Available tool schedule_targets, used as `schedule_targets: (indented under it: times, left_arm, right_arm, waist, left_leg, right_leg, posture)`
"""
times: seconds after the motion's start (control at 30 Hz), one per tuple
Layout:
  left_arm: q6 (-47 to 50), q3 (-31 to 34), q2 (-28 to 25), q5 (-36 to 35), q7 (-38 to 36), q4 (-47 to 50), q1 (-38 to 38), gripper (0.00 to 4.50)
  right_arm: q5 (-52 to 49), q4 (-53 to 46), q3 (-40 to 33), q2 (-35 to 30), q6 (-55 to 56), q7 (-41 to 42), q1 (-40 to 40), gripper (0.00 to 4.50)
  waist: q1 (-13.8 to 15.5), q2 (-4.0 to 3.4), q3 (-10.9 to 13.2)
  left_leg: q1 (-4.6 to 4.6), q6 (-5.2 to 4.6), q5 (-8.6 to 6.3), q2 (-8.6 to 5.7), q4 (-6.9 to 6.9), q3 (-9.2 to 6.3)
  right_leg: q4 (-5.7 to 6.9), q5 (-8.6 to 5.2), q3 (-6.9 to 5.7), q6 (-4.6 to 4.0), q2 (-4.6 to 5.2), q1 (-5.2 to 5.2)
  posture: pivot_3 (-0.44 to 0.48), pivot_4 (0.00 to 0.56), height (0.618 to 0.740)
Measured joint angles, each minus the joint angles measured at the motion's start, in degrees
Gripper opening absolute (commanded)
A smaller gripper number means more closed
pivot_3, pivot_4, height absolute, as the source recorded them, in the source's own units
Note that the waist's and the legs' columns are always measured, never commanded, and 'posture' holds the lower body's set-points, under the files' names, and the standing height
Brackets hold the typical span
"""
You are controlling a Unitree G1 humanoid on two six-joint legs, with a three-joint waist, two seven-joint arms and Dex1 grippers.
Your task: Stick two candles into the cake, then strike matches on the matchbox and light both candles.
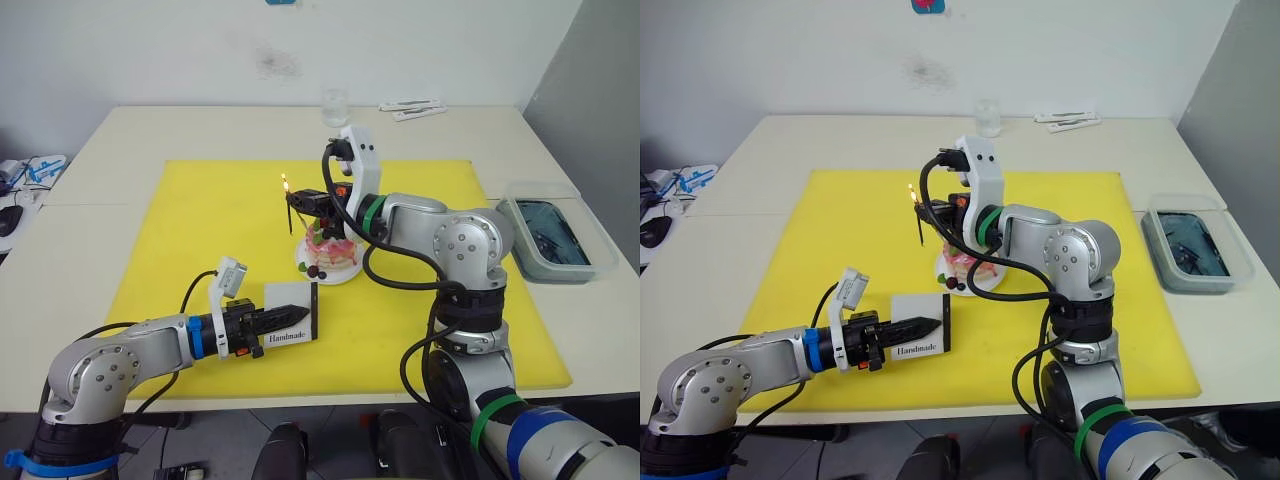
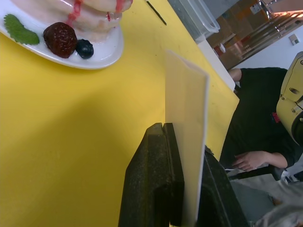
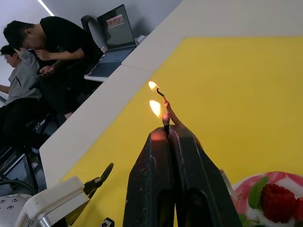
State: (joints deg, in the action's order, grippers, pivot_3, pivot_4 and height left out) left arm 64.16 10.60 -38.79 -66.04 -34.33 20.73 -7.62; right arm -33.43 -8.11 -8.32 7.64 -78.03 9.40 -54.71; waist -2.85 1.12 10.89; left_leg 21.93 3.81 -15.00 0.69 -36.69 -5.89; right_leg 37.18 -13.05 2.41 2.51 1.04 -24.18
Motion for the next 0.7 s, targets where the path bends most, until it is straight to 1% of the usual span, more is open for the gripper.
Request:
schedule_targets:
  times: [0.7]
  left_arm:
    - [0.03, 0.0, 0.04, -0.23, 0.0, 0.89, 0.08, 0.0]
  right_arm:
    - [-2.35, 0.0, -1.14, 0.04, -0.63, -2.01, 0.0, 0.02]
  waist:
    - [-0.23, 0.0, 0.0]
  left_leg:
    - [0.0, 0.0, 0.0, 0.0, 0.08, 0.0]
  right_leg:
    - [-0.05, -0.01, 0.0, -0.01, 0.0, -0.02]
  posture:
    - [0.0, 0.15, 0.74]
